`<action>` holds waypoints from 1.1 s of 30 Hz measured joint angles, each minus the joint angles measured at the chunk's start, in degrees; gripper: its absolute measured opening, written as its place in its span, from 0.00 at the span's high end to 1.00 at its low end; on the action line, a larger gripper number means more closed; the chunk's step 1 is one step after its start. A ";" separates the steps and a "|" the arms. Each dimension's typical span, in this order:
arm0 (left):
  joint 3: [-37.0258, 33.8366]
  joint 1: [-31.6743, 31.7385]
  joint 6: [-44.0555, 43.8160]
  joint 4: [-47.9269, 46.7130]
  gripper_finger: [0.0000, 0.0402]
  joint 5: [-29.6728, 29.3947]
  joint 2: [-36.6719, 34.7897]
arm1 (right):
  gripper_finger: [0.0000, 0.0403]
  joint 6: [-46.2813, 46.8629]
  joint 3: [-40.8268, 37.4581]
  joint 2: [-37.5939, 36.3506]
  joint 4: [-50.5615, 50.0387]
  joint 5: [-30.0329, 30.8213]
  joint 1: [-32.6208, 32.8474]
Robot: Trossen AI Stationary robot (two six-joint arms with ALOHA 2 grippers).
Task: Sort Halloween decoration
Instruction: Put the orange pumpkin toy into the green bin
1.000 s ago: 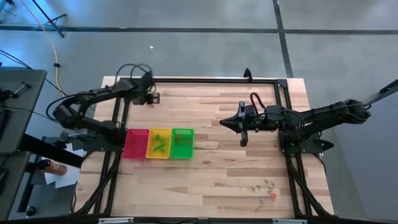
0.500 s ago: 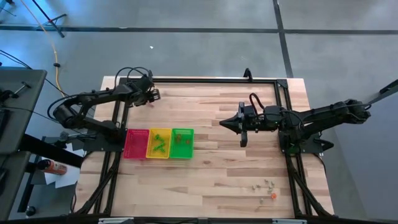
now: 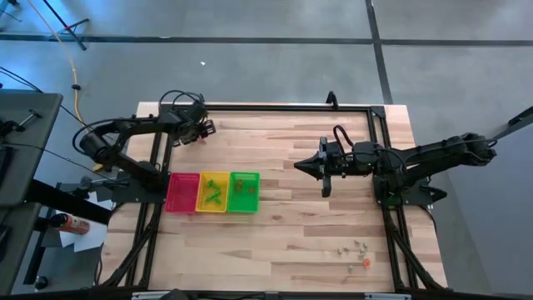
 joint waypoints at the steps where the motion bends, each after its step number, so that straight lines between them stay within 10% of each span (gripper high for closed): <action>1: 0.01 0.02 -0.32 0.00 0.57 -0.16 0.63 | 1.00 0.00 0.00 0.00 -0.02 0.00 0.00; 13: 0.20 -0.31 -1.98 -0.10 0.59 -0.45 2.51 | 1.00 -0.46 0.00 0.00 -0.17 0.00 0.00; 24: 0.11 -0.52 -0.17 -1.25 0.89 1.80 2.64 | 1.00 -0.48 0.00 0.17 -1.18 0.00 0.00; 33: 0.09 -1.08 0.16 -1.40 0.83 1.80 2.73 | 1.00 -0.46 -0.04 0.20 -1.46 0.00 0.00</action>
